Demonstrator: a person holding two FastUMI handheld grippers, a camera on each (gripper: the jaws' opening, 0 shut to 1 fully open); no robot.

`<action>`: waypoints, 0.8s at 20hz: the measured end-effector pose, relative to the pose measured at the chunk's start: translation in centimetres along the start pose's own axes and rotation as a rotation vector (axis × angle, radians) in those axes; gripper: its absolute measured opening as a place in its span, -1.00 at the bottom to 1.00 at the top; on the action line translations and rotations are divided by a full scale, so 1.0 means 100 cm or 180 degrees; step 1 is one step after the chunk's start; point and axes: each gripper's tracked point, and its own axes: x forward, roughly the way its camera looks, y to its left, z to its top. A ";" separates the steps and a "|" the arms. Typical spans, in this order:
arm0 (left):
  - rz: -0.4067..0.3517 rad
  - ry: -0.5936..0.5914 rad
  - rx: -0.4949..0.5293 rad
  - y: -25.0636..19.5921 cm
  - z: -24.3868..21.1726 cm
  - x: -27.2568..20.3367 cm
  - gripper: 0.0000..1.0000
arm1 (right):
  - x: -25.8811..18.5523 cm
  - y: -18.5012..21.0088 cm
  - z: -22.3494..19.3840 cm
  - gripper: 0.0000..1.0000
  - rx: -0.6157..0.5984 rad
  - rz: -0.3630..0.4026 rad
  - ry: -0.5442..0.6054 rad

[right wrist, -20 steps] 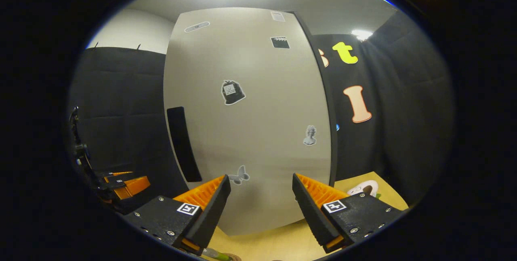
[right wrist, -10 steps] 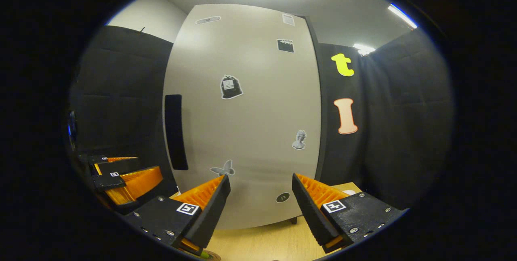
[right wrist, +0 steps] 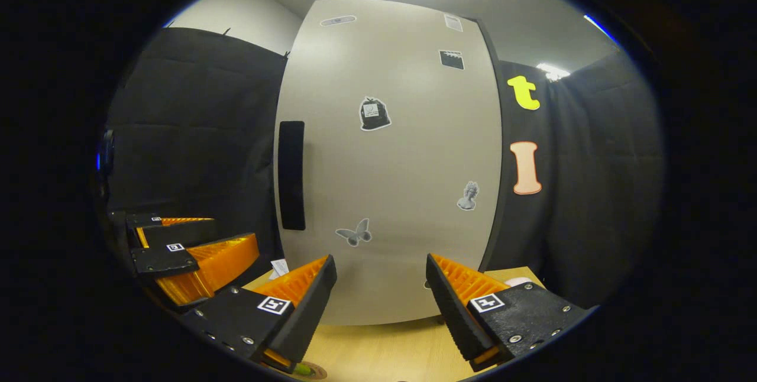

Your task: Open the cabinet door with the right hand, grasp the bottle in the cabinet with the left hand and place it on the coaster, then close the cabinet door with the right hand.

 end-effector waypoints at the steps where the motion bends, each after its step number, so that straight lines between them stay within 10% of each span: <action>1: 0.0013 -0.0003 0.0015 0.002 0.002 0.000 0.72 | -0.002 0.005 0.000 0.89 0.0086 0.0070 0.0004; 16: 0.0004 -0.0011 -0.0048 -0.016 0.006 0.008 0.72 | 0.003 -0.032 -0.012 0.89 0.0303 -0.0107 0.0109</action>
